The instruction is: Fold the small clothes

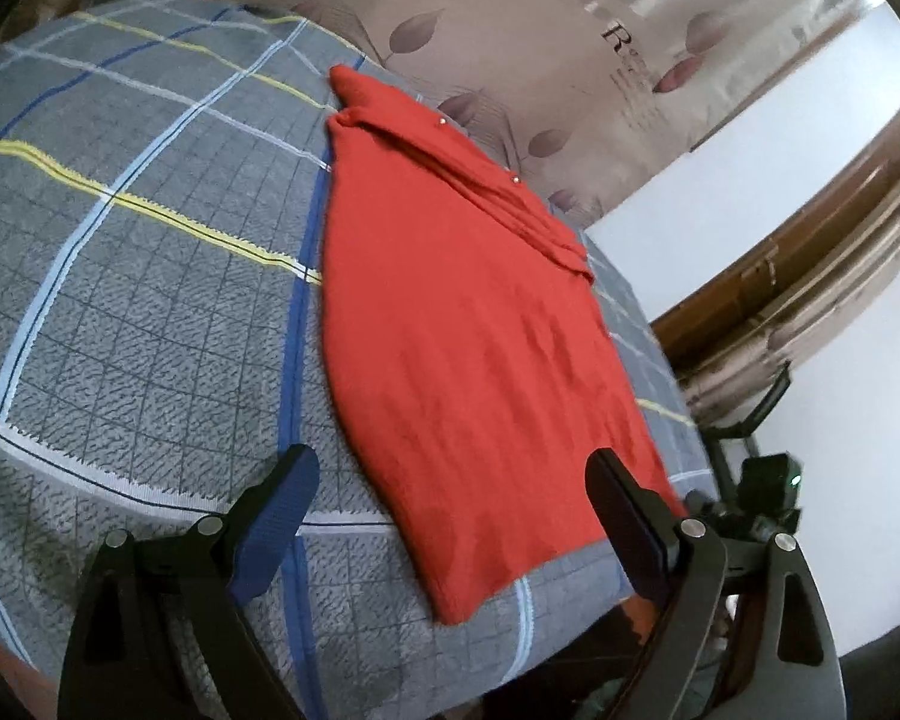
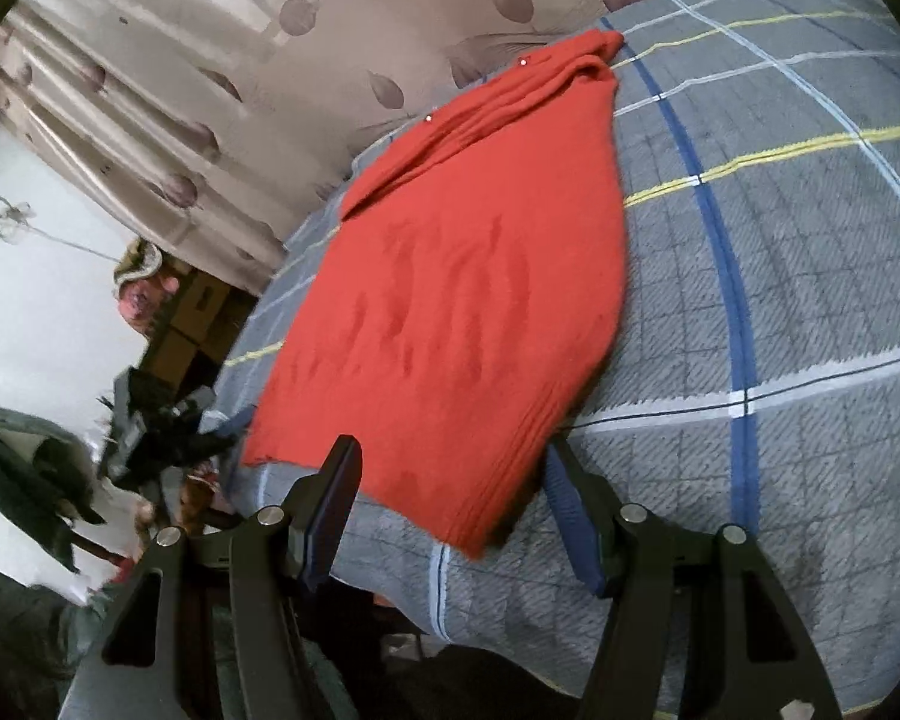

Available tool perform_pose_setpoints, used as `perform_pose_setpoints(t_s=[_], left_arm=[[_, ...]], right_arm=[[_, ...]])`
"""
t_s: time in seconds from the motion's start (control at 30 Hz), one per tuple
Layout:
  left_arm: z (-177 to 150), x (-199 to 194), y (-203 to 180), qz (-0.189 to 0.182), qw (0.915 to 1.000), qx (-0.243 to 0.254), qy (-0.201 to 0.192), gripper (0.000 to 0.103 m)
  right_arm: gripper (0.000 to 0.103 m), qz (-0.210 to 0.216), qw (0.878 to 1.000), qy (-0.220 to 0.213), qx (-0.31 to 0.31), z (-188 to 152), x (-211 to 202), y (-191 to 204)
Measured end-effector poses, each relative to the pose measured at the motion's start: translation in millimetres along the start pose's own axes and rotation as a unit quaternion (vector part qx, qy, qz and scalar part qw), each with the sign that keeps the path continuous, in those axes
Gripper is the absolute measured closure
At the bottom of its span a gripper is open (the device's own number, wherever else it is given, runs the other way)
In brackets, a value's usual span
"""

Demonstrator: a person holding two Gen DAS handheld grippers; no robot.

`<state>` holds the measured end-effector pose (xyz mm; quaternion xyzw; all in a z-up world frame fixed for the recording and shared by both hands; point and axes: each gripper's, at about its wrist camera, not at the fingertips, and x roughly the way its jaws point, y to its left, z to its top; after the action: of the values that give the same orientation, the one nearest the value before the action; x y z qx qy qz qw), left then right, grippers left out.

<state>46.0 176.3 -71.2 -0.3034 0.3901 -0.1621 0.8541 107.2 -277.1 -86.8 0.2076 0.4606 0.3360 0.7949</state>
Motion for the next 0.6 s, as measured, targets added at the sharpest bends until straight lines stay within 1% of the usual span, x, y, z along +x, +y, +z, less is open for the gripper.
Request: perform_pose_setpoints(t_s=[0.03, 0.1, 0.17, 0.23, 0.27, 0.33, 0.47, 0.53, 0.6], left_arm=[[0.5, 3.5, -1.4, 0.005, 1.0000, 0.005, -0.001, 0.013], [-2.3, 5.9, -5.8, 0.002, 1.0000, 0.006, 0.004, 0.014], [-5.5, 7.0, -9.0, -0.003, 1.0000, 0.005, 0.007, 0.013], [-9.4, 7.7, -12.8, -0.008, 0.9999, 0.008, 0.011, 0.014], [-12.5, 7.7, -14.0, -0.015, 0.9998, 0.007, 0.014, 0.014], [-19.5, 5.8, -15.7, -0.035, 0.9992, -0.005, 0.018, 0.014], [-17.4, 8.4, -12.2, -0.054, 0.9977, -0.035, 0.018, 0.014], [-14.4, 9.7, -12.9, -0.052, 0.9976, -0.043, 0.014, 0.013], [-12.9, 13.3, -18.8, -0.034, 0.9987, -0.035, 0.015, 0.014]], right_arm=[[0.046, 0.008, 1.000, -0.004, 0.003, 0.3, 0.5, -1.6], [0.050, 0.014, 1.000, -0.009, 0.010, 1.9, 2.5, -4.1], [0.051, 0.025, 1.000, -0.012, 0.015, 3.1, 4.7, -4.6], [0.059, 0.030, 0.999, -0.015, 0.015, 4.7, 9.1, -2.8], [0.062, 0.032, 0.999, -0.014, 0.017, 4.1, 11.3, -2.5], [0.072, 0.034, 0.999, -0.012, 0.022, 2.1, 15.4, -2.8], [0.083, 0.047, 0.998, -0.005, 0.031, -1.8, 19.6, -4.3], [0.089, 0.050, 0.998, -0.003, 0.036, -3.5, 20.8, -6.7], [0.090, 0.051, 0.998, -0.005, 0.044, -3.1, 20.5, -9.5]])
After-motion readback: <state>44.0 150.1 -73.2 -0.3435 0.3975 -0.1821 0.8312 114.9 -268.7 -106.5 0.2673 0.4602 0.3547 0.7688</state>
